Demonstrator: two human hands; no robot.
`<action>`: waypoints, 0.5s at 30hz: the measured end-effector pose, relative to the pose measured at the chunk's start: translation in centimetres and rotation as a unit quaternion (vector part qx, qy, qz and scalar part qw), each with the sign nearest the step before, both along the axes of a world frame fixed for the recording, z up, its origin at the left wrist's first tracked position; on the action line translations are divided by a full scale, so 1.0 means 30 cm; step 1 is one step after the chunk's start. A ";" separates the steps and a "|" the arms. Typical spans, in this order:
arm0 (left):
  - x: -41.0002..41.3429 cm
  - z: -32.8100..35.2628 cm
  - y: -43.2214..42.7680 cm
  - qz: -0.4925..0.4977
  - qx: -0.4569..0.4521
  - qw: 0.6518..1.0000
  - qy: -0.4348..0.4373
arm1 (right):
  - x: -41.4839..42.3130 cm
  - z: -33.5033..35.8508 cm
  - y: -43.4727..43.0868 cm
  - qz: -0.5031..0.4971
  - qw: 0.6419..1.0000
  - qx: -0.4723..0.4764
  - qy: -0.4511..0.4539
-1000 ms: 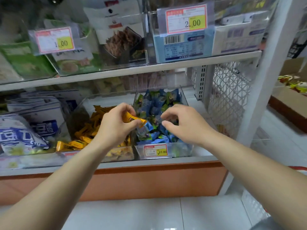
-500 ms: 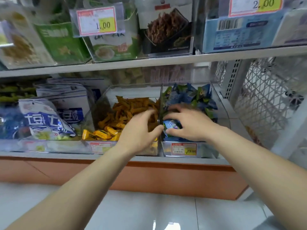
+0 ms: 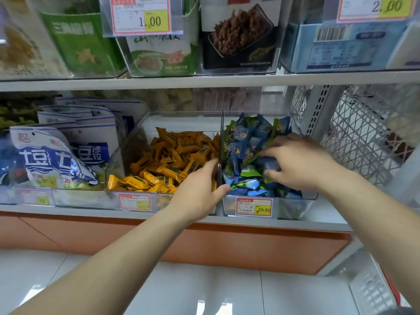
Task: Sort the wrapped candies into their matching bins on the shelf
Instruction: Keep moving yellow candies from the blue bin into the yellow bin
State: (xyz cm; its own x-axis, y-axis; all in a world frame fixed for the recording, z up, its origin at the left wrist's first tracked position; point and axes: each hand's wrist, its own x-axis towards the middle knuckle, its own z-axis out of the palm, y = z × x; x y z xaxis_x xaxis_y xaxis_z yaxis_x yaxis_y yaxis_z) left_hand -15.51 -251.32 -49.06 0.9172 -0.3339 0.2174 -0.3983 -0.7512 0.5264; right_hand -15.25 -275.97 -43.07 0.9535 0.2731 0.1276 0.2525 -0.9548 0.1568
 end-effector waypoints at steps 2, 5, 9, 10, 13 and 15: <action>0.002 0.001 -0.002 0.000 -0.004 1.000 -0.005 | -0.008 0.007 0.032 0.029 0.997 0.064 -0.040; -0.002 0.005 -0.005 0.001 -0.013 1.000 -0.010 | 0.007 0.000 0.124 0.127 0.977 0.167 0.027; 0.000 0.005 -0.005 0.009 -0.020 1.000 -0.003 | 0.068 -0.035 0.162 0.181 0.968 0.091 0.147; -0.001 0.004 -0.004 0.010 -0.021 1.000 0.000 | 0.080 -0.042 0.147 0.182 0.969 0.056 0.155; 0.001 0.000 -0.002 0.015 -0.017 1.000 0.003 | 0.088 -0.056 0.083 0.189 0.973 0.017 0.133; 0.003 -0.001 0.003 0.018 -0.013 1.000 0.009 | 0.072 -0.058 0.045 0.190 0.975 0.029 0.114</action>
